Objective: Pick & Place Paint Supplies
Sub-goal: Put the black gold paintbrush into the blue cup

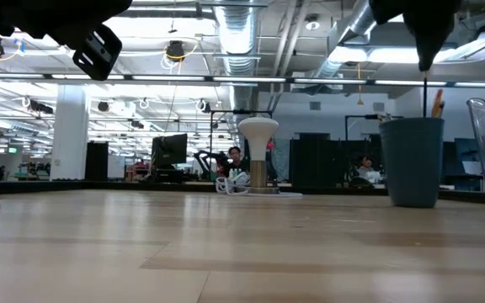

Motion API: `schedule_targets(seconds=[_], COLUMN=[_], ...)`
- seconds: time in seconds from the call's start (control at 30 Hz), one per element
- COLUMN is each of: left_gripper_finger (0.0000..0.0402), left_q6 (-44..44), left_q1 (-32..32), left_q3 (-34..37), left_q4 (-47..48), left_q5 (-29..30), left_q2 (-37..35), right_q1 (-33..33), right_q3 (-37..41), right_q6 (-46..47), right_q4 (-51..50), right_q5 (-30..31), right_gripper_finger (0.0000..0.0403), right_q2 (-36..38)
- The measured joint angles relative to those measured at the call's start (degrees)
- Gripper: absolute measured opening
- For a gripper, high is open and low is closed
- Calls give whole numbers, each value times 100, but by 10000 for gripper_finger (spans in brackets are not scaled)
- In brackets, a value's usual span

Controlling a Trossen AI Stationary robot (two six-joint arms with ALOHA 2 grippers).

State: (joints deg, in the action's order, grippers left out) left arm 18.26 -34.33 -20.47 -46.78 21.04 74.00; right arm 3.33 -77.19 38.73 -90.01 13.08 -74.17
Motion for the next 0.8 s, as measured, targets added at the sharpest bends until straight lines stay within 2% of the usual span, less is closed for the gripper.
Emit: schedule_targets(seconds=[0.8], left_gripper_finger=[17], left_q6=[-2], left_q1=[-2], left_q3=[0], left_q4=[47], left_q5=[-4], left_q2=[0], right_q1=[-294], right_q3=[-15], right_q6=[-741], right_q4=[449], right_q5=[-148], right_gripper_finger=[0], right_q2=[-1044])
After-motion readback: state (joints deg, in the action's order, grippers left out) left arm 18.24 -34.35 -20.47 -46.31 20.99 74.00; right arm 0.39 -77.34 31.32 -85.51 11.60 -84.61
